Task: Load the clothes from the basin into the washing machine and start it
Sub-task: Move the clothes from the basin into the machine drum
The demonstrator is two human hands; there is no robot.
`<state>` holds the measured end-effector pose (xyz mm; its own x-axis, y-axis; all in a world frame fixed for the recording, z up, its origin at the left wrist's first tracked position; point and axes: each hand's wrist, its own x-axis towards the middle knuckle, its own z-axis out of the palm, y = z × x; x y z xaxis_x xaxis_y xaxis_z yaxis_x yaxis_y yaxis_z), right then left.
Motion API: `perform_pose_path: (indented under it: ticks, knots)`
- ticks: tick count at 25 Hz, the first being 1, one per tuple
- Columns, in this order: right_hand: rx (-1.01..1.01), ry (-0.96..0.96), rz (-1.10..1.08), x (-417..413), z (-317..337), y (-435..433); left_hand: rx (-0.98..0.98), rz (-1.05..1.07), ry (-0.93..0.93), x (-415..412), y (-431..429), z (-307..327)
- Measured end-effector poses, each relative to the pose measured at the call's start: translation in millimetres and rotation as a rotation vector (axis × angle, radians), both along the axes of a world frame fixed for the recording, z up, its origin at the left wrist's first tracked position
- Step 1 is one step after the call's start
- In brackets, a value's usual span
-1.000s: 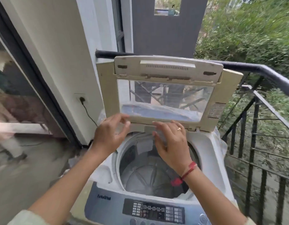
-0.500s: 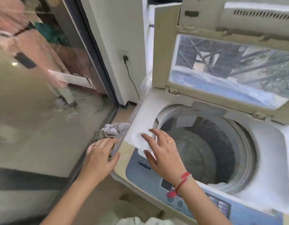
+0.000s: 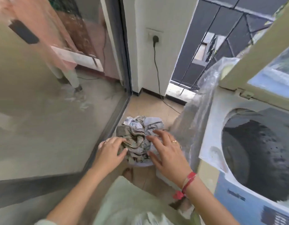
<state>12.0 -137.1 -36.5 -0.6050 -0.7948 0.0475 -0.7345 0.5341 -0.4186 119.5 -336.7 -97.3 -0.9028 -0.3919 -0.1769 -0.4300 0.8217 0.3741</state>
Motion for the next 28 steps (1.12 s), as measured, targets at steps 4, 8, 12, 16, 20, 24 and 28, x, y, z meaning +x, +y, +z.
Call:
perform_pose_path:
  ticks: [4,8,12,16,20,24,28]
  knots:
    - [0.189,-0.1,-0.043,-5.8,-54.1,-64.1,0.029,-0.064,-0.117,-15.4,-71.1,-49.9]
    - [0.304,-0.288,-0.241,-20.9,-132.7,-91.3,0.045,-0.139,-0.225,-36.9,-99.7,-125.2]
    - [0.351,-0.441,-0.471,-32.4,-225.8,-117.5,0.038,-0.12,-0.282,-54.5,-112.3,-207.4]
    - [0.537,-0.395,-0.481,-58.7,-311.8,-137.9,0.057,-0.033,-0.281,-66.4,-112.7,-273.0]
    - [0.509,-0.407,-0.496,-69.6,-363.7,-132.9,0.081,-0.063,-0.317,-77.4,-113.6,-314.0]
    - [0.265,-0.36,-0.563,-65.4,-355.4,-124.9,0.066,-0.103,-0.237,-88.0,-119.1,-314.6]
    - [0.028,-0.501,-0.628,-52.9,-308.7,-114.0,0.067,-0.091,-0.111,-76.9,-131.0,-264.3]
